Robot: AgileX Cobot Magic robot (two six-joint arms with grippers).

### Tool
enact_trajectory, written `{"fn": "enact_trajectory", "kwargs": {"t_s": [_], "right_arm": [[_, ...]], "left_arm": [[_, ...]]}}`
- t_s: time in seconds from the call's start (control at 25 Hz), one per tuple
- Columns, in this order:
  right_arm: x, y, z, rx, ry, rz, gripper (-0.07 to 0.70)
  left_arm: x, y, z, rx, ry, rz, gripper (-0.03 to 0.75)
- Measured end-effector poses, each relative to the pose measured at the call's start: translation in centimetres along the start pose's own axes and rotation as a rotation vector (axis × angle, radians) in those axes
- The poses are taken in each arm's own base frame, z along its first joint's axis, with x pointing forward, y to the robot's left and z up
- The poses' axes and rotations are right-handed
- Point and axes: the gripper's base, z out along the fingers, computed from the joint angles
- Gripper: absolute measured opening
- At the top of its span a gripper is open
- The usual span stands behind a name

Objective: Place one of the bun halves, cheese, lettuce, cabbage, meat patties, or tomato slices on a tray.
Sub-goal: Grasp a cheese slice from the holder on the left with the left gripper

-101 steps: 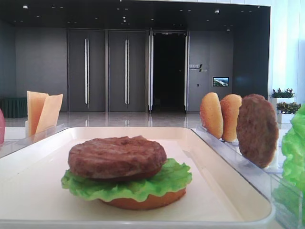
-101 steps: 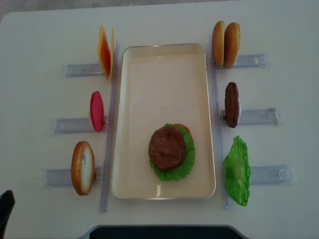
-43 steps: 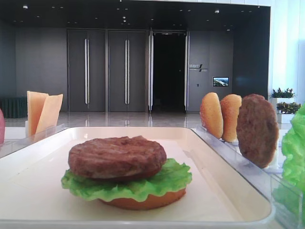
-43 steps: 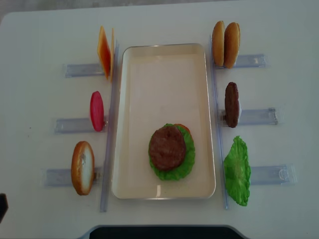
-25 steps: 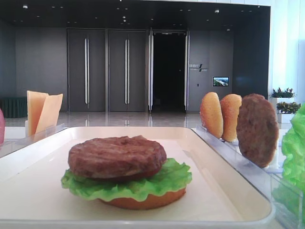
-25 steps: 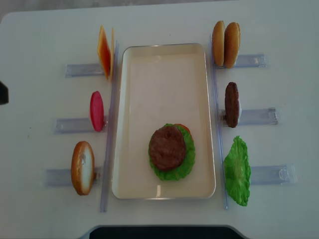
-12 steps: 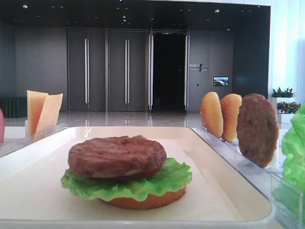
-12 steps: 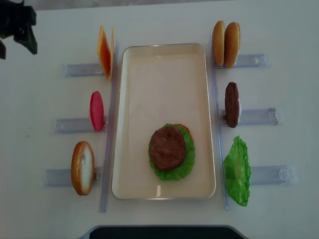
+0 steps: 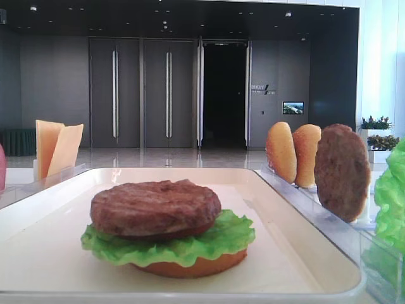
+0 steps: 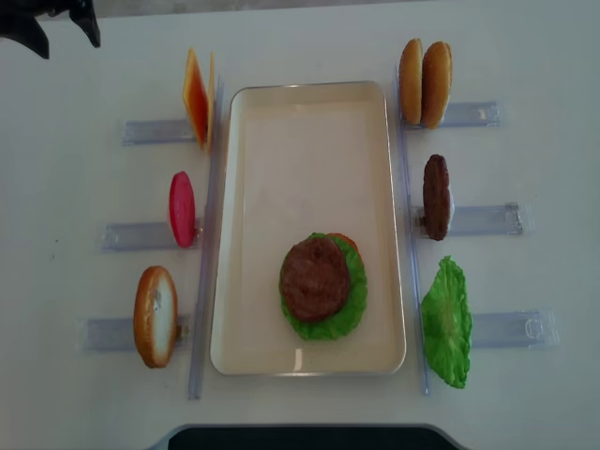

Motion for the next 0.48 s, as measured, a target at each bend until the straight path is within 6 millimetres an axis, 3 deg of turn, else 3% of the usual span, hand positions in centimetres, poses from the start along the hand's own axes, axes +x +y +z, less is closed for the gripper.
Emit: {"fn": "enact_trajectory", "kwargs": {"t_s": [0.16,0.48], "right_arm": [[0.0,0.0,0.0,0.000,0.000,0.000,0.587],[0.0,0.0,0.0,0.000,0.000,0.000,0.587]], "left_arm": [[0.0,-2.0,0.5,0.005,0.004,0.031,0.576],[1.6,-8.3,0.0,0.051,0.004,0.092,0.576]]}}
